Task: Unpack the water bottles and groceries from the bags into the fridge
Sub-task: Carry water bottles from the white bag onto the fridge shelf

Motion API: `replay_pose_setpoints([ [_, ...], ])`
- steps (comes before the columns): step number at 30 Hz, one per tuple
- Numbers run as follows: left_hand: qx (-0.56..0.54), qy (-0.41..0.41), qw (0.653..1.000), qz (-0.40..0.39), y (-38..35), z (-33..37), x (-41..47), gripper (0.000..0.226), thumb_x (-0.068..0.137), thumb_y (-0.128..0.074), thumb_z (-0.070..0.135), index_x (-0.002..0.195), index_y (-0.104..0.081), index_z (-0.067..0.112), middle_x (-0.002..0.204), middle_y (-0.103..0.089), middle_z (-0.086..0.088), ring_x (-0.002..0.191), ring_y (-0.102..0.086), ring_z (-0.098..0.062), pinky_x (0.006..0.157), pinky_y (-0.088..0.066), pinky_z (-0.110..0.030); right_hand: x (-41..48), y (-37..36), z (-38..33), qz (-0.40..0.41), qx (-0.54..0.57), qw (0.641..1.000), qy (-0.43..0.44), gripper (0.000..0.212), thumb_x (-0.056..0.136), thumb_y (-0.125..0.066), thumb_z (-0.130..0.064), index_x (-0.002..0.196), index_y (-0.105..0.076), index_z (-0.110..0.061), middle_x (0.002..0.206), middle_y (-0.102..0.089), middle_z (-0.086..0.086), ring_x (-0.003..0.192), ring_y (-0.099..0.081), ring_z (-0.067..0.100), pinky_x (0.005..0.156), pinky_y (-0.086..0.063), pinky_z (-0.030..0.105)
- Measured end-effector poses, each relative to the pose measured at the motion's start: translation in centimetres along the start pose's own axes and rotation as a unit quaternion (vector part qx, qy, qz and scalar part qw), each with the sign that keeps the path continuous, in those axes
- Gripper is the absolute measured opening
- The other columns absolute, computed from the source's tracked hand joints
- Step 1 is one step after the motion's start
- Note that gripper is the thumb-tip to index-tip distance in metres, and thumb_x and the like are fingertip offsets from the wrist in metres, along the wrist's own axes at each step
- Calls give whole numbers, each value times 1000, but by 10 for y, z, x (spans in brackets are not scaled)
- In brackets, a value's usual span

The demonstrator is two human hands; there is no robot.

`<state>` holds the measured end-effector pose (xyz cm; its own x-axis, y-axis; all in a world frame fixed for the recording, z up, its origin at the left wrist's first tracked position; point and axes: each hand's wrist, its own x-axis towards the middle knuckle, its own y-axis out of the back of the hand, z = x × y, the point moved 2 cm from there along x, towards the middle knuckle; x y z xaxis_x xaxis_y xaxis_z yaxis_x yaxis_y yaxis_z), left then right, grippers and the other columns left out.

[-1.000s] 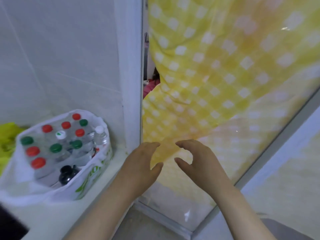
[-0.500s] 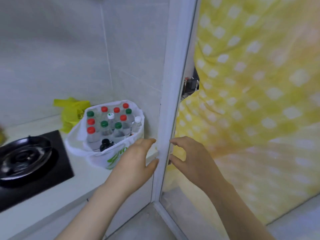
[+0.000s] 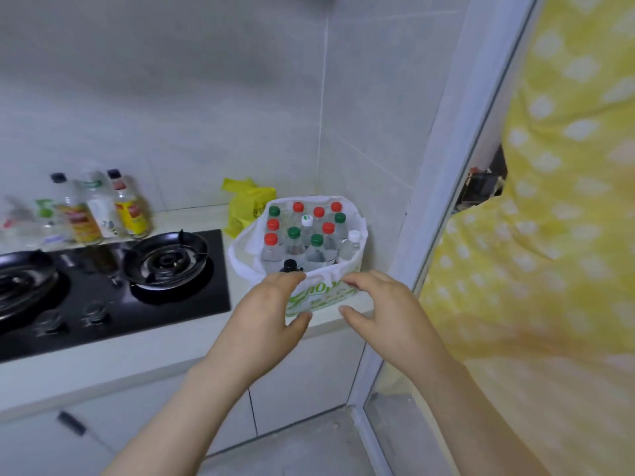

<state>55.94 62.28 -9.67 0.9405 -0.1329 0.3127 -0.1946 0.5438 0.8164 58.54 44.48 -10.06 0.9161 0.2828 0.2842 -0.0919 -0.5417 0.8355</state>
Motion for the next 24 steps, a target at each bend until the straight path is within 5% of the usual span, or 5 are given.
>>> replay_pose_setpoints([
  [19,10,74,997,7,25,-111,60,54,90,-58,28,140,-40,23,140,-46,5,127,-44,-13,100,-30,-17,114,-74,-27,-64,12,998,16,41,86,-65,-21,127,-60,-22,121,-61,-8,108,-55,5,84,-34,8],
  [24,5,84,996,9,16,-118,87,53,90,-58,29,139,-41,24,136,-48,5,122,-48,-13,98,-35,-20,143,-77,-13,-78,14,997,14,39,88,-65,-26,126,-59,-24,119,-61,-8,104,-58,7,89,-42,17],
])
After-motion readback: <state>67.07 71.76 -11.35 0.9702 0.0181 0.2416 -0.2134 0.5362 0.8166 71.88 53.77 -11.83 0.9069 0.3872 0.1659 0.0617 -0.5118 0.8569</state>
